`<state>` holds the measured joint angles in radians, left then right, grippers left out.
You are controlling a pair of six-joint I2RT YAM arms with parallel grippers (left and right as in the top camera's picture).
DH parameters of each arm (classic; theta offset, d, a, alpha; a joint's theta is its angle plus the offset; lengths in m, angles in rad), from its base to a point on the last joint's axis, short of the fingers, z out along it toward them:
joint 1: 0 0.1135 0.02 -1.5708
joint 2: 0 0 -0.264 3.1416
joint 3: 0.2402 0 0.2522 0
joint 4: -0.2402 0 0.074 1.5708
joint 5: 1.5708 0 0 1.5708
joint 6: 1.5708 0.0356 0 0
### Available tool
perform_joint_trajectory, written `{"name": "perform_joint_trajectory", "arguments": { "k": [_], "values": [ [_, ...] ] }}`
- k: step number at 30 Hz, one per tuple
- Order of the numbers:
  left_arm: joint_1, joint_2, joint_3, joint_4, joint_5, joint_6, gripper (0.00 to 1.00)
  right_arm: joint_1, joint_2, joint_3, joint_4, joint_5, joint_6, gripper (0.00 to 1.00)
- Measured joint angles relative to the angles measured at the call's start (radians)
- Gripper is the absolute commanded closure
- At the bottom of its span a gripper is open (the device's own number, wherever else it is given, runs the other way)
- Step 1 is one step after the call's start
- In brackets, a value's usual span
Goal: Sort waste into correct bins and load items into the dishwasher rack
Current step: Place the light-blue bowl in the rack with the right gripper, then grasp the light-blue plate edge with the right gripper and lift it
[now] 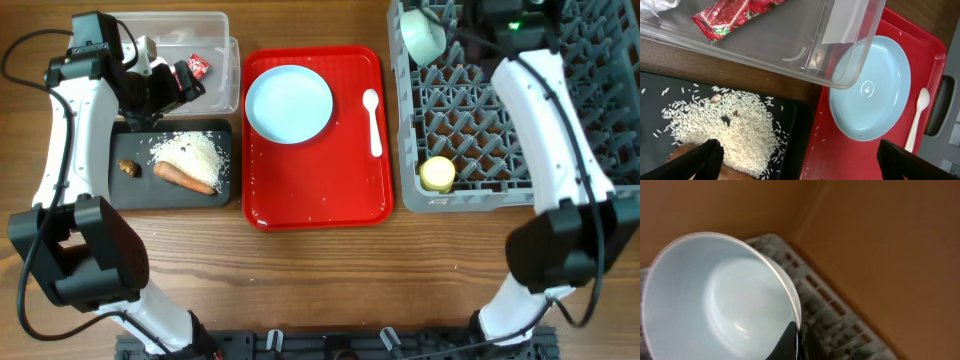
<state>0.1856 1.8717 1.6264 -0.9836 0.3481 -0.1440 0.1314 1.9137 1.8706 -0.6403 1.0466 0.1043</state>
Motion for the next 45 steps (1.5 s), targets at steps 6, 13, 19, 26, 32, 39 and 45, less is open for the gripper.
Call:
{"name": "perform_joint_trajectory", "arguments": {
  "k": [6, 13, 19, 26, 32, 39, 45],
  "values": [
    [0.000, 0.000, 0.000, 0.000, 0.000, 0.000, 0.00, -0.049, 0.211, -0.012, 0.518, 0.029, -0.728, 0.96],
    [0.000, 0.000, 0.000, 0.000, 0.000, 0.000, 0.00, -0.047, 0.338, -0.012, 0.544, 0.027, -0.948, 0.96],
    [0.000, 0.000, 0.000, 0.000, 0.000, 0.000, 0.00, -0.005, 0.354, -0.011, 0.488, 0.003, -0.964, 0.96],
    [0.000, 0.000, 0.000, 0.000, 0.000, 0.000, 0.00, 0.071, 0.357, -0.003, 0.370, 0.008, -0.968, 0.18],
    [0.000, 0.000, 0.000, 0.000, 0.000, 0.000, 0.00, 0.122, 0.360, -0.003, 0.401, -0.018, -0.945, 0.13],
    [0.000, 0.000, 0.000, 0.001, 0.000, 0.000, 0.00, 0.143, 0.190, -0.002, 0.350, -0.164, -0.696, 0.00],
    [0.000, 0.000, 0.002, 0.000, 0.000, 0.000, 0.00, 0.246, 0.007, -0.006, -0.101, -0.910, -0.117, 0.09]
  ]
}}
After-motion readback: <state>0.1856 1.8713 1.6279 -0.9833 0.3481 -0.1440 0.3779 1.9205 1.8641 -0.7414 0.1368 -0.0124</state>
